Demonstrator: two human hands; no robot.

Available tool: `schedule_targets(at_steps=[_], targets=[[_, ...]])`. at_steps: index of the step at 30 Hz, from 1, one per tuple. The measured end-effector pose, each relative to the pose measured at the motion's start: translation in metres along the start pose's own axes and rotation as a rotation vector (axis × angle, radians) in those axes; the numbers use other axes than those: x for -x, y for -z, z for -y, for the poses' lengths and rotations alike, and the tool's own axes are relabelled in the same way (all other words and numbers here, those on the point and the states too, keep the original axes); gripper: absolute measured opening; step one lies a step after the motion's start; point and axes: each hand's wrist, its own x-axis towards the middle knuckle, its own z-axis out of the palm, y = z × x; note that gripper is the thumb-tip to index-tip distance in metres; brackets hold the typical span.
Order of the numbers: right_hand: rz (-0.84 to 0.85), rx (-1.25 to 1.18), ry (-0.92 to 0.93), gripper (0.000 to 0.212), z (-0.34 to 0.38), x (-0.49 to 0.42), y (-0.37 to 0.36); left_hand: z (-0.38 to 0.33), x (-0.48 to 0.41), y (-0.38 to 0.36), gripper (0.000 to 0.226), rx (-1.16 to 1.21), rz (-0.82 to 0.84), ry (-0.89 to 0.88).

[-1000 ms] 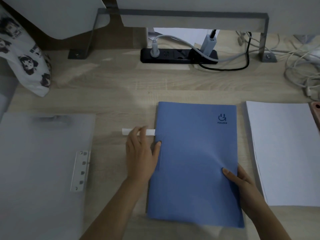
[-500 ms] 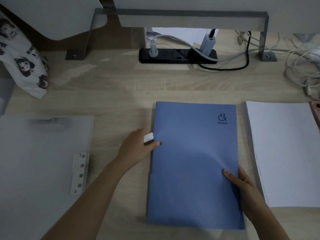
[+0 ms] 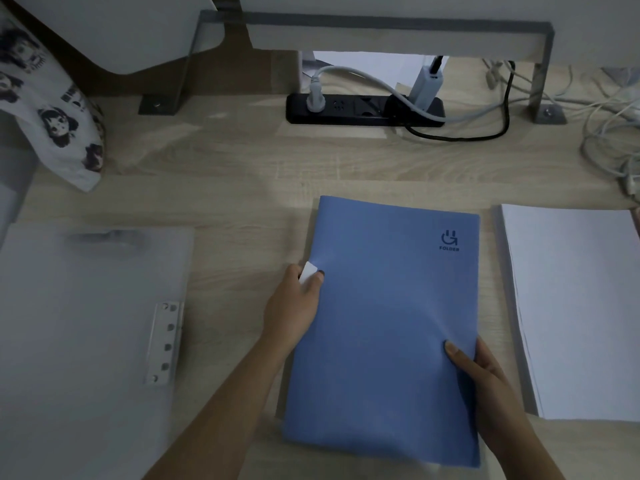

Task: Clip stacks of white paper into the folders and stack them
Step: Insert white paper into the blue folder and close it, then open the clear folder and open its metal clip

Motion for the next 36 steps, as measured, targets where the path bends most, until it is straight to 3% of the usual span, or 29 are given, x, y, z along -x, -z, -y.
schedule_targets(at_steps=[3, 6, 9, 12, 16, 18, 22, 26, 31, 36], targets=[[0.007, 0.014, 0.017, 0.034, 0.008, 0.003, -0.005, 0.003, 0.000, -0.001, 0.024, 0.076, 0.005, 0.035], [0.008, 0.037, 0.029, 0.062, 0.011, 0.003, -0.007, 0.005, 0.001, -0.003, 0.024, 0.204, 0.004, 0.044], [0.007, 0.033, 0.051, 0.061, 0.014, 0.004, -0.012, 0.004, 0.003, -0.007, 0.019, 0.296, -0.005, 0.075], [0.004, 0.028, 0.046, 0.039, 0.013, 0.004, -0.016, 0.004, 0.003, -0.009, 0.023, 0.360, -0.053, 0.085], [0.024, 0.030, 0.054, 0.051, 0.016, 0.003, -0.031, 0.004, 0.000, -0.001, 0.027, 0.338, -0.133, 0.068], [0.044, 0.036, 0.049, 0.035, 0.019, -0.002, -0.043, 0.006, -0.007, 0.010, 0.026, 0.309, -0.191, 0.063], [0.105, 0.119, 0.081, 0.030, 0.029, -0.021, -0.082, 0.012, -0.023, 0.041, 0.018, 0.176, -0.307, -0.029], [0.132, 0.237, 0.180, 0.030, 0.037, -0.038, -0.118, 0.033, -0.026, 0.056, 0.058, -0.081, -0.296, -0.226], [0.082, 0.617, 0.363, 0.058, 0.022, -0.051, -0.146, 0.078, -0.016, 0.045, 0.079, -0.608, -0.274, -0.385], [-0.107, 1.110, 0.386, 0.087, 0.003, -0.039, -0.154, 0.104, -0.002, 0.049, 0.076, -0.741, -0.297, -0.359]])
